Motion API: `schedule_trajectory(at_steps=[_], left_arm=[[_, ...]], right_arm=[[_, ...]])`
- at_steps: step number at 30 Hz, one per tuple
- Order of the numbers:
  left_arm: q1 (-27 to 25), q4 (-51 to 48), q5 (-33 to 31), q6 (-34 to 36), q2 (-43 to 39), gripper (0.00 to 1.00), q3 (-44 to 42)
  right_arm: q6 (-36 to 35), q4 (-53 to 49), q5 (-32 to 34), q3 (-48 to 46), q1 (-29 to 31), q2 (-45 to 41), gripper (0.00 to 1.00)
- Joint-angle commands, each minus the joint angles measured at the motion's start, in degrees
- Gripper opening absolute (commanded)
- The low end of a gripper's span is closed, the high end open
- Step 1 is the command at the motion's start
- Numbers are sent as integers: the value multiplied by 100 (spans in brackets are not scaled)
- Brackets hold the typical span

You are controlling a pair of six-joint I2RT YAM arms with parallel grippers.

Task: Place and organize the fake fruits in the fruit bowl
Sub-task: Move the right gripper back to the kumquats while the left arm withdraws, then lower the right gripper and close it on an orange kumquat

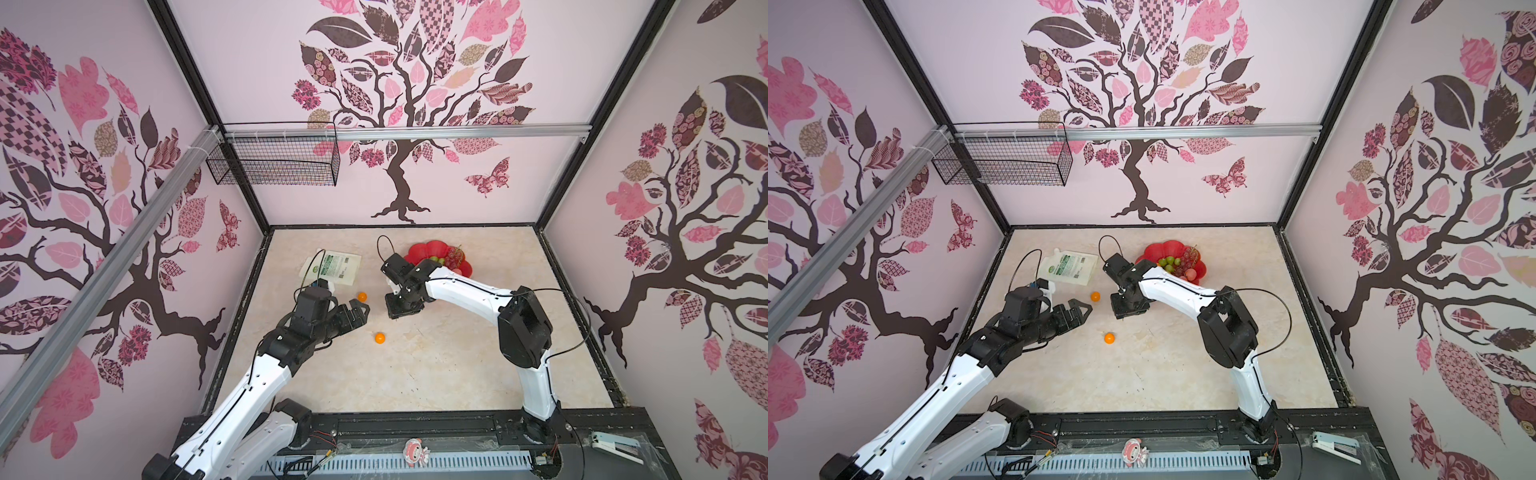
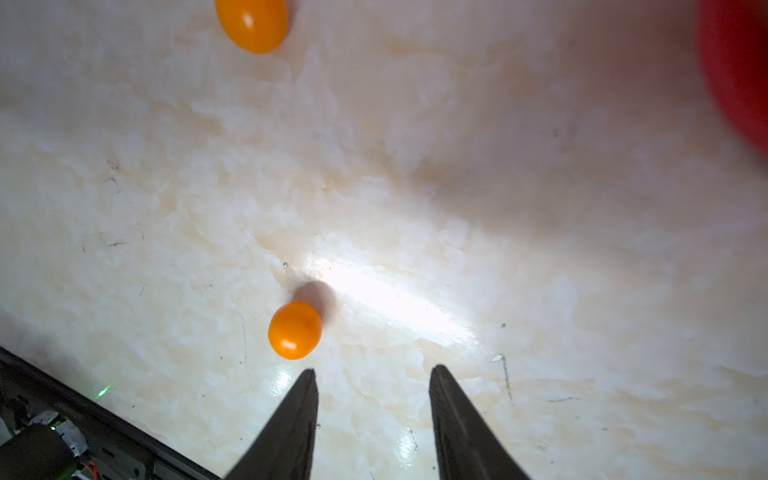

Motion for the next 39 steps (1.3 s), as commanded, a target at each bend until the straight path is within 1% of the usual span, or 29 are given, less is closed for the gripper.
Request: schedule_trajectory(at_steps=[1,5,9,19,25,39], left_arm=[[87,-518,-147,-202,-395,98,-322],[333,-756,82,-257,-747,98,-571],[502,-848,264,-335,-888,98,-674],[583,-446,598,-703,-932,98,-1045],[603,-409,691,-791,-948,98,-1095],[612,-419,695,-741,-965,98,-1066]], right_arm=[[271,121,27,-118,232,-291,47],[366,125,83,-106,523,-53,47],[432,120,96,1,672,140,47],[364,-105,57,508,694,723,48],[327,-217,97,772,692,1037,48],[280,-409,72,1036,693,1428,48]])
